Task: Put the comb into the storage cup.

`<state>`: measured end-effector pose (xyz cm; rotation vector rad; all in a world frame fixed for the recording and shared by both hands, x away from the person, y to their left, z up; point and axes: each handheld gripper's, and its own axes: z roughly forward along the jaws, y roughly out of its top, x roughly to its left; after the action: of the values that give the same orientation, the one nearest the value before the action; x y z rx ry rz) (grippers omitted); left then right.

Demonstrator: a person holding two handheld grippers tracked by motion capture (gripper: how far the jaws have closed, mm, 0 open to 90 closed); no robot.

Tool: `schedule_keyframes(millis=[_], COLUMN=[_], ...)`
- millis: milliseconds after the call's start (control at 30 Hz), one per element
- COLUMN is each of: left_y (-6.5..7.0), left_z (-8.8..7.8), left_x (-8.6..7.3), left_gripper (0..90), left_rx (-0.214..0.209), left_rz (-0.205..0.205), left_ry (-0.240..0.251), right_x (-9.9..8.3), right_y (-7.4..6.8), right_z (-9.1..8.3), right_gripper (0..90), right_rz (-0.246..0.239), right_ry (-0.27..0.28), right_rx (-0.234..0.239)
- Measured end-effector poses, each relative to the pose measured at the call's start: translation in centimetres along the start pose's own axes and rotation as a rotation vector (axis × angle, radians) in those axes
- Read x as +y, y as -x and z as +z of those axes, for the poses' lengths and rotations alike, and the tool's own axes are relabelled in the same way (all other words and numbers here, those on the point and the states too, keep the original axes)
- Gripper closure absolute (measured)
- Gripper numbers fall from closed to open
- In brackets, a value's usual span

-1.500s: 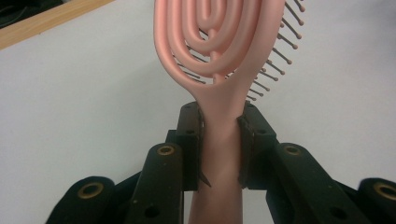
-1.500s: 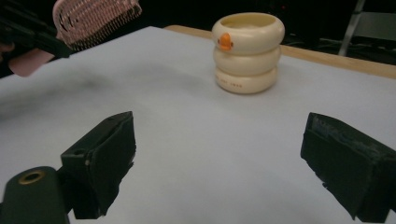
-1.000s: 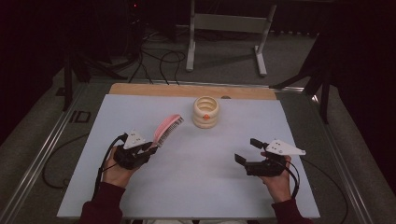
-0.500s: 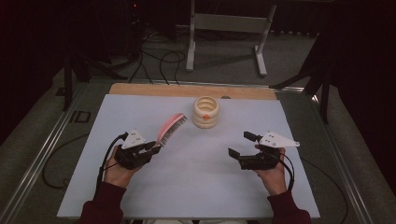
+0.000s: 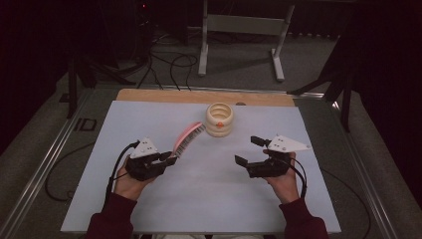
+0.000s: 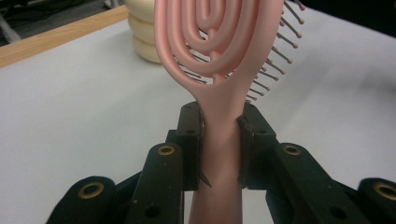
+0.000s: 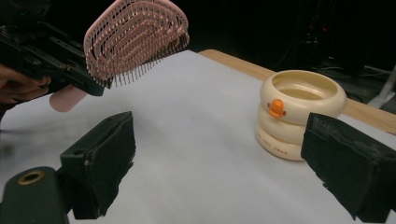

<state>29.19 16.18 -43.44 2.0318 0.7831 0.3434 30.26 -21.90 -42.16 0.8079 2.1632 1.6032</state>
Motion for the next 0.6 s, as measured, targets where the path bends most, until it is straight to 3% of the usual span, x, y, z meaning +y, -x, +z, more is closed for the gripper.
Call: schedule_keyframes(millis=[600], left_y=[1.0], left_z=[-0.2], left_x=[0.7], left_gripper=[74.4], left_rx=[-0.065], left_rz=[0.043], left_ry=[0.059], right_x=[1.7], right_y=[-1.0], right_z=[1.8], right_gripper=[9.8], right_rz=[-0.016], right_ry=[0.021], right_rx=[0.059])
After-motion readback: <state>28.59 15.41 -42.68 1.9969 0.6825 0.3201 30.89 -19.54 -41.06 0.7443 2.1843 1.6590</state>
